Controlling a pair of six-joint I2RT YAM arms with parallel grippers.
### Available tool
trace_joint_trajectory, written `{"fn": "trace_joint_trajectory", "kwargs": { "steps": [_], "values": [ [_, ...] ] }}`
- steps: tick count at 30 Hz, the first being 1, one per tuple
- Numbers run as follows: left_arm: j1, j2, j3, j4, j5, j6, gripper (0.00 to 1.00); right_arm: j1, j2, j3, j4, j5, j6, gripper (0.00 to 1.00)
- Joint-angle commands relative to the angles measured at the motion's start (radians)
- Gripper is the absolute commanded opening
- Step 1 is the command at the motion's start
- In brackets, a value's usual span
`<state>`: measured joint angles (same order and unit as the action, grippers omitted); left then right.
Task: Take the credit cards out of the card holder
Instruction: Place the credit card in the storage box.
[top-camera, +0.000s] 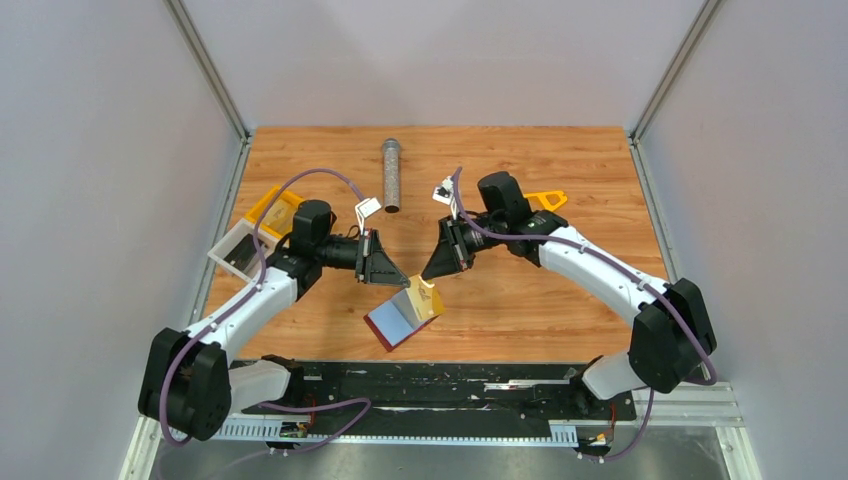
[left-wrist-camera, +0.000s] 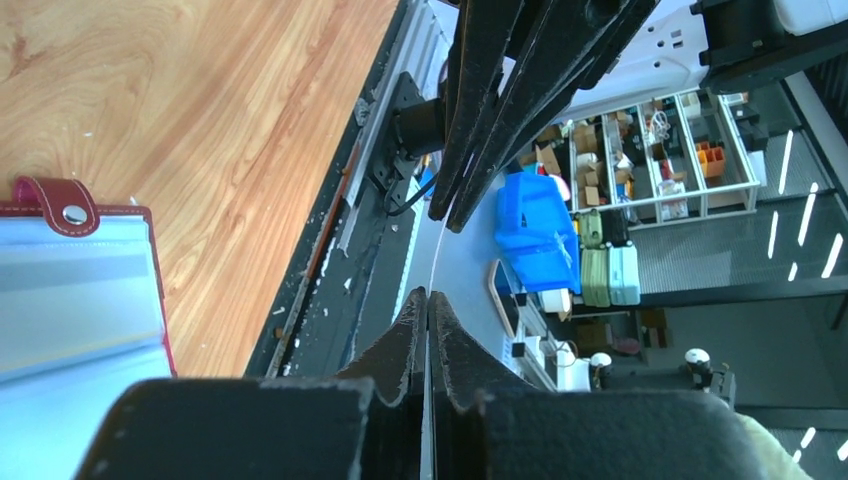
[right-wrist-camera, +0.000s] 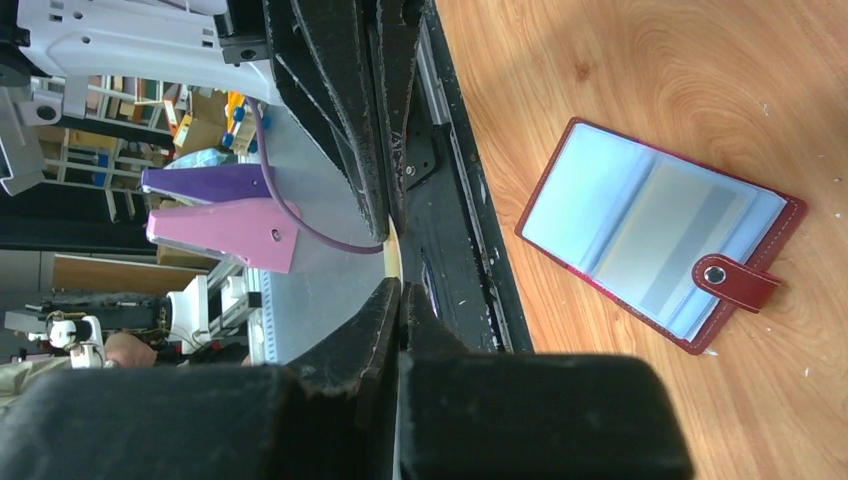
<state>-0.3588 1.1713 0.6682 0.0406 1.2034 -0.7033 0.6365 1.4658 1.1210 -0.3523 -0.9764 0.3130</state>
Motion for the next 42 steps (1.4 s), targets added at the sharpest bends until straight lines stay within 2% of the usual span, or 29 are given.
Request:
{"fn": "trace_joint_trajectory", "kwargs": {
  "steps": [1,3,5,11,15,18,21,35,42],
  "values": [
    [-0.004,-0.005,0.068,-0.061,-0.009,0.058,0.11,0.007,-0.022,-0.002,0.085,0.052,0.054,0.00],
    [0.004,-0.012,0.086,-0.120,-0.062,0.083,0.35,0.006,-0.040,-0.022,0.140,0.103,0.126,0.00],
    [0.031,-0.019,0.090,-0.130,-0.102,0.074,0.46,0.005,-0.058,-0.047,0.208,0.167,0.213,0.00],
    [0.113,-0.061,0.037,0.045,-0.186,-0.092,0.57,0.005,-0.139,-0.159,0.444,0.427,0.506,0.00],
    [0.115,-0.112,-0.026,0.191,-0.259,-0.215,0.60,0.006,-0.188,-0.224,0.537,0.630,0.647,0.00],
    [0.114,-0.148,-0.092,0.322,-0.306,-0.318,0.62,0.006,-0.220,-0.277,0.621,0.731,0.731,0.00],
    [0.114,-0.168,-0.137,0.375,-0.382,-0.378,0.62,0.006,-0.239,-0.313,0.680,0.809,0.800,0.00],
    [0.066,-0.077,-0.264,0.758,-0.509,-0.644,0.63,0.028,-0.195,-0.457,0.905,0.904,1.039,0.00],
    [0.048,-0.016,-0.271,0.839,-0.536,-0.688,0.59,0.050,-0.182,-0.492,0.975,0.943,1.092,0.00]
  ]
}}
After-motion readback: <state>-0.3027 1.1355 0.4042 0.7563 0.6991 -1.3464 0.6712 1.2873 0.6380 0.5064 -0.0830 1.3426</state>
